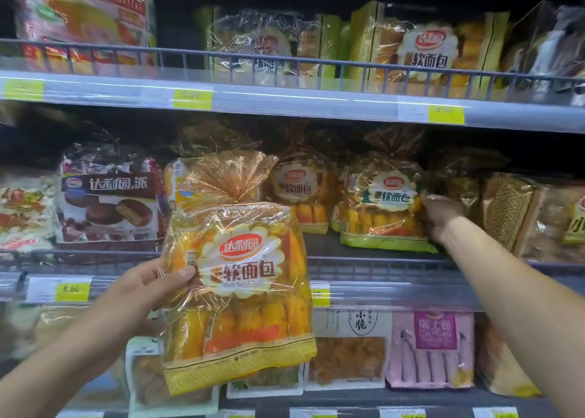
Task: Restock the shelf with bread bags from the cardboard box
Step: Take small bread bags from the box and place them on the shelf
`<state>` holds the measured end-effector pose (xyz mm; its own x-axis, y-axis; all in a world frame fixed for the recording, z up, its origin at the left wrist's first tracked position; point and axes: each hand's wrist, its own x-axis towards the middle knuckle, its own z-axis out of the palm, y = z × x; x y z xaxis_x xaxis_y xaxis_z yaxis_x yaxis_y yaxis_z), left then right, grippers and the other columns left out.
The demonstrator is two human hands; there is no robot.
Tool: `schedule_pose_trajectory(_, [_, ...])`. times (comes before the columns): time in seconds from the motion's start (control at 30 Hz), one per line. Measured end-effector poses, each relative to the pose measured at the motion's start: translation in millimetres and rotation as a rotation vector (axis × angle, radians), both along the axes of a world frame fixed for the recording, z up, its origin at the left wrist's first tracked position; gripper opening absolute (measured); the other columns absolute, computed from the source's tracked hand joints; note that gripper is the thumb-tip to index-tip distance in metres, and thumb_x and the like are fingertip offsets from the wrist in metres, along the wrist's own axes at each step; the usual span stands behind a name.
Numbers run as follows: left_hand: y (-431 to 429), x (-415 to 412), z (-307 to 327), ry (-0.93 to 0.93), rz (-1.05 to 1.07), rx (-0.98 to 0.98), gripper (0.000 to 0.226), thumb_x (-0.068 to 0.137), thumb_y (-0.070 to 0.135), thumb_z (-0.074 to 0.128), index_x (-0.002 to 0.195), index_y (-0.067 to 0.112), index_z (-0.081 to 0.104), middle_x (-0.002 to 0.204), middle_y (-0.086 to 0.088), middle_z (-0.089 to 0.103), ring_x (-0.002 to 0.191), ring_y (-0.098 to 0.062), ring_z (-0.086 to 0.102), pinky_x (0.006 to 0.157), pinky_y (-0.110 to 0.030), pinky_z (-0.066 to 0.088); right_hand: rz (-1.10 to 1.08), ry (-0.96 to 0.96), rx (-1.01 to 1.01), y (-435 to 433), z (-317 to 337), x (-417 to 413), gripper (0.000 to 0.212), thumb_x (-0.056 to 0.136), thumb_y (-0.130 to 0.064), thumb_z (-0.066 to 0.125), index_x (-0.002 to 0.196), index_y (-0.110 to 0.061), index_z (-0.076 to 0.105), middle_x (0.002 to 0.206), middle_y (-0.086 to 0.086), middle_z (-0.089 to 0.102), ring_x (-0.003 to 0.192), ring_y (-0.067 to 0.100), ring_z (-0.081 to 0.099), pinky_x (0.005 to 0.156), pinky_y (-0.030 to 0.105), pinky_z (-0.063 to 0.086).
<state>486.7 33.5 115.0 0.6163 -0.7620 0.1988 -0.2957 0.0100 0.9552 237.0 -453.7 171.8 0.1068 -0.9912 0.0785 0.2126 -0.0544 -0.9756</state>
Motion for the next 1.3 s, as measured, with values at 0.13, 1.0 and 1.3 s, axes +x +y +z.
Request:
schedule_pose_trajectory(0.13, [-7,-3,3,0.029,-0.03,0.002,0.064,0.052,0.077,0.069,0.105,0.042,0.073,0.107,0.011,0.076,0.105,-0.019,0.067,0.071,-0.037,0.046,-0.069,0.155,-0.075,12,13,-2,0.044,0.094,-0.023,0.061,0.137,-0.015,0.057,0.131,0.012,0.065,0.114,0.032,0.063,0.1,0.049,0.052])
schedule_pose_trajectory(1.0, [-83,-58,78,0.332,-0.277,-0.167,0.033,0.089,0.026,0.071,0.114,0.005,0.068,0.086,-0.005,0.078,0.073,-0.014,0.072,0.068,-0.029,0.059,0.617,0.36,-0.235,237,10,-32,0.037,0.092,-0.041,0.065,0.122,-0.019,0.065,0.104,-0.006,0.077,0.099,0.011,0.073,0.087,0.034,0.059])
schedule_pose_trajectory(1.3, [-115,-46,82,-0.029,-0.013,-0.045,0.022,0.097,0.015,0.06,0.115,0.022,0.07,0.101,0.007,0.072,0.088,-0.008,0.063,0.078,-0.028,0.05,0.425,0.392,-0.278,205,21,8,0.059,0.086,-0.04,0.074,0.136,-0.022,0.046,0.111,-0.002,0.07,0.094,0.014,0.073,0.074,0.034,0.062])
